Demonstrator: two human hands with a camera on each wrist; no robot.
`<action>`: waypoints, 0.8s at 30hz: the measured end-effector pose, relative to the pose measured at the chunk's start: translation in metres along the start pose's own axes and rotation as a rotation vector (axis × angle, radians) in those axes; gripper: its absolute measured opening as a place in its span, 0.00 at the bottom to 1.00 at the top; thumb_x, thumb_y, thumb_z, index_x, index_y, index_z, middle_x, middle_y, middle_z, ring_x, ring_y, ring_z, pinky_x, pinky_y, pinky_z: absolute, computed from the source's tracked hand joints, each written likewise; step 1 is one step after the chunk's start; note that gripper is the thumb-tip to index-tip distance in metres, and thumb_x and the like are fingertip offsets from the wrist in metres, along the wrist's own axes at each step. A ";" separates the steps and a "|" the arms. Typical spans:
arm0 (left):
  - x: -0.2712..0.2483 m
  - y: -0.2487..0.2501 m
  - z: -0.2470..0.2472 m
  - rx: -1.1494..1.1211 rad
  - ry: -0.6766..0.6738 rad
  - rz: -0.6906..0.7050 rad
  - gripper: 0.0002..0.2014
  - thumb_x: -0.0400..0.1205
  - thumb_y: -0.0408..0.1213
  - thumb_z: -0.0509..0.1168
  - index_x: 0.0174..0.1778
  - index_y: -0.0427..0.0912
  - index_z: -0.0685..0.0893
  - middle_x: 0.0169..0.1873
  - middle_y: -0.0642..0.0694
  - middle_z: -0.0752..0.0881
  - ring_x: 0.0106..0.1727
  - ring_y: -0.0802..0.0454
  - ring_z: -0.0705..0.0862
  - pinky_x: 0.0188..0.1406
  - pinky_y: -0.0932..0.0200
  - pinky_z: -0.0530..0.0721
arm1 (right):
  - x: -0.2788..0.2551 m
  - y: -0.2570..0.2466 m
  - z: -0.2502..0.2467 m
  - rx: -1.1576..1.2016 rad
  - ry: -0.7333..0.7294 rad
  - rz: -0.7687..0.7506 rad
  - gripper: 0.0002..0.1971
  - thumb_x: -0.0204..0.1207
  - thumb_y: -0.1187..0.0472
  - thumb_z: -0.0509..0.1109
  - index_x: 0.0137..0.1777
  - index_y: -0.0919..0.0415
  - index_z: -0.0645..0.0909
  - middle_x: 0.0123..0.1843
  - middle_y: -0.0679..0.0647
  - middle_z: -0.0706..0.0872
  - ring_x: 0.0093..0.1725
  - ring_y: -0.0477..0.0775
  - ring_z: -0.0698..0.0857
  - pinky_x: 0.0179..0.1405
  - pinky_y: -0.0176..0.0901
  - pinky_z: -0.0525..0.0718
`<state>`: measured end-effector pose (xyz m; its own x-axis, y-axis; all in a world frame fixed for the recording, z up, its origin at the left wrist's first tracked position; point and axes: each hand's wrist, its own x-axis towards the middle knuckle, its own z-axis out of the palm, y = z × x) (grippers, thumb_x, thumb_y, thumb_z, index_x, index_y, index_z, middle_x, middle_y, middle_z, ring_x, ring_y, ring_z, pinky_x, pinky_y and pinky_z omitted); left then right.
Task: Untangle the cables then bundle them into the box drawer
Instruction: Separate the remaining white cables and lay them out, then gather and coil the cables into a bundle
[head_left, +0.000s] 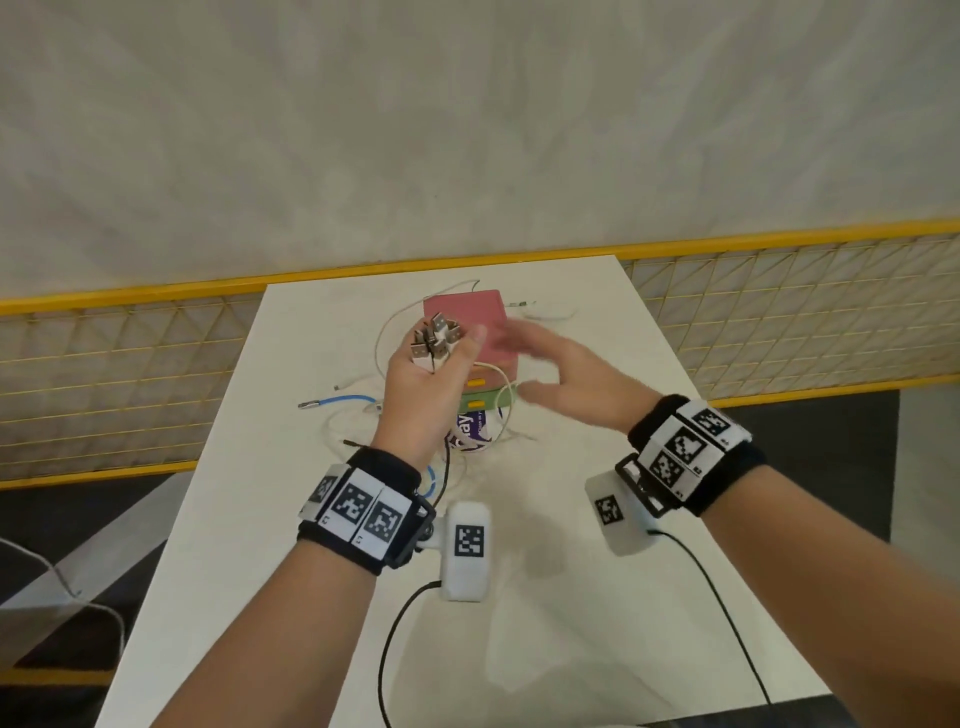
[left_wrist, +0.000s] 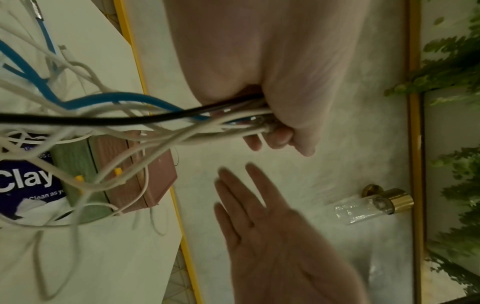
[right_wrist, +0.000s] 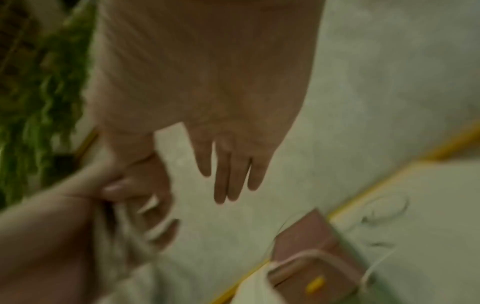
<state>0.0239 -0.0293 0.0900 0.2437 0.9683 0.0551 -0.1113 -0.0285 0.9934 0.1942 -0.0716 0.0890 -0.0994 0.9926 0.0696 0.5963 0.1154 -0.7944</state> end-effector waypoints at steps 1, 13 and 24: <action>-0.001 0.001 0.004 0.031 -0.019 0.012 0.11 0.78 0.45 0.73 0.54 0.45 0.86 0.43 0.53 0.91 0.43 0.61 0.90 0.43 0.66 0.85 | -0.003 -0.008 0.010 0.102 -0.120 -0.023 0.37 0.73 0.66 0.72 0.80 0.56 0.61 0.72 0.48 0.76 0.72 0.42 0.75 0.72 0.32 0.72; -0.006 0.018 0.009 0.451 -0.364 0.191 0.11 0.72 0.45 0.78 0.46 0.55 0.83 0.45 0.43 0.83 0.49 0.51 0.84 0.53 0.58 0.79 | 0.001 -0.029 0.074 0.485 0.193 -0.057 0.16 0.75 0.75 0.62 0.63 0.67 0.73 0.50 0.49 0.80 0.49 0.37 0.80 0.44 0.32 0.82; 0.001 0.027 0.007 0.813 -0.455 0.700 0.24 0.87 0.49 0.50 0.45 0.37 0.87 0.44 0.50 0.78 0.46 0.55 0.77 0.50 0.62 0.75 | 0.007 -0.033 0.075 0.224 0.378 0.055 0.17 0.80 0.71 0.59 0.34 0.49 0.70 0.32 0.45 0.76 0.31 0.35 0.77 0.32 0.35 0.75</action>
<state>0.0279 -0.0309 0.1175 0.7152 0.5042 0.4840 0.2516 -0.8318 0.4948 0.1143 -0.0710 0.0701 0.2511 0.9457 0.2063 0.4008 0.0924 -0.9115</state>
